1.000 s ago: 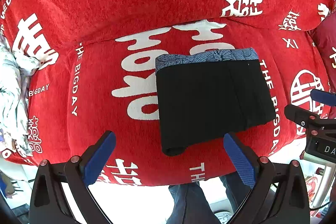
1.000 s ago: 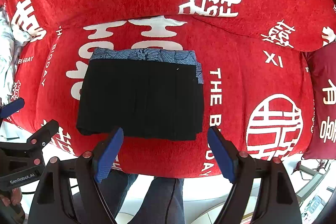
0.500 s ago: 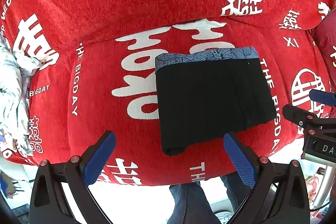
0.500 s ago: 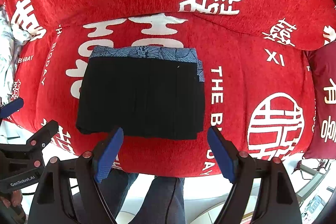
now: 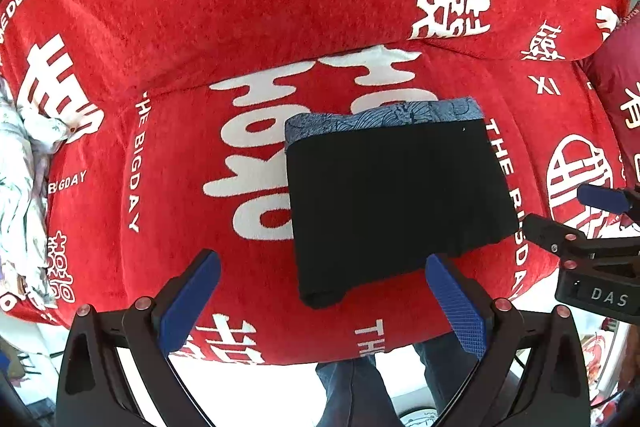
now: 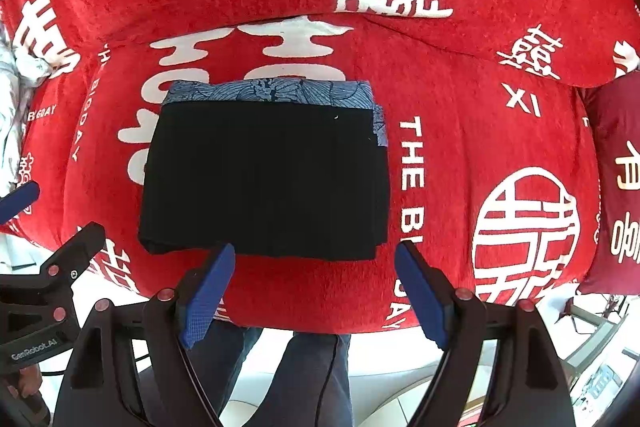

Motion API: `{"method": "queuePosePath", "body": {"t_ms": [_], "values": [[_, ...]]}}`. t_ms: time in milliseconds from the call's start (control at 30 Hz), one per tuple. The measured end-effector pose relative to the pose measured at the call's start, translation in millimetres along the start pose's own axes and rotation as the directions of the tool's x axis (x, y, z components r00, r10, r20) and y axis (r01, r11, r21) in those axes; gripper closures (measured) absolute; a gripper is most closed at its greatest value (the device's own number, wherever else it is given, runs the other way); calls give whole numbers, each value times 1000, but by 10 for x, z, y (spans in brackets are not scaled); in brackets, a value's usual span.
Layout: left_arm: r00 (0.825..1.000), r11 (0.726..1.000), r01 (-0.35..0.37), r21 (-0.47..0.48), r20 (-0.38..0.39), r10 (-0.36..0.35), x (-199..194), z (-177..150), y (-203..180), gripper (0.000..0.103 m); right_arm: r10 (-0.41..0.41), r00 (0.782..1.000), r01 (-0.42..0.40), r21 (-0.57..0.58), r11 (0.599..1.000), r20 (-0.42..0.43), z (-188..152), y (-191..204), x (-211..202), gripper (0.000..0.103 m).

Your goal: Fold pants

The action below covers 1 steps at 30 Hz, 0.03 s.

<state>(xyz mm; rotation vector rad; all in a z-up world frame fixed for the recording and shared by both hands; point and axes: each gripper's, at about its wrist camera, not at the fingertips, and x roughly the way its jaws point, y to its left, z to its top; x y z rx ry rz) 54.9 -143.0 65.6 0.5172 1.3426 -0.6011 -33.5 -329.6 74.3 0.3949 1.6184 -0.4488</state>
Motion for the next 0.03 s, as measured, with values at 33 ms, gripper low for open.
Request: {"method": "queuePosePath", "body": {"t_ms": [33], "values": [[1000,1000,6,2,1,-6,8,7,0,0,-1,1000,1,6,1000,-1,4,-3,6,18]]}}
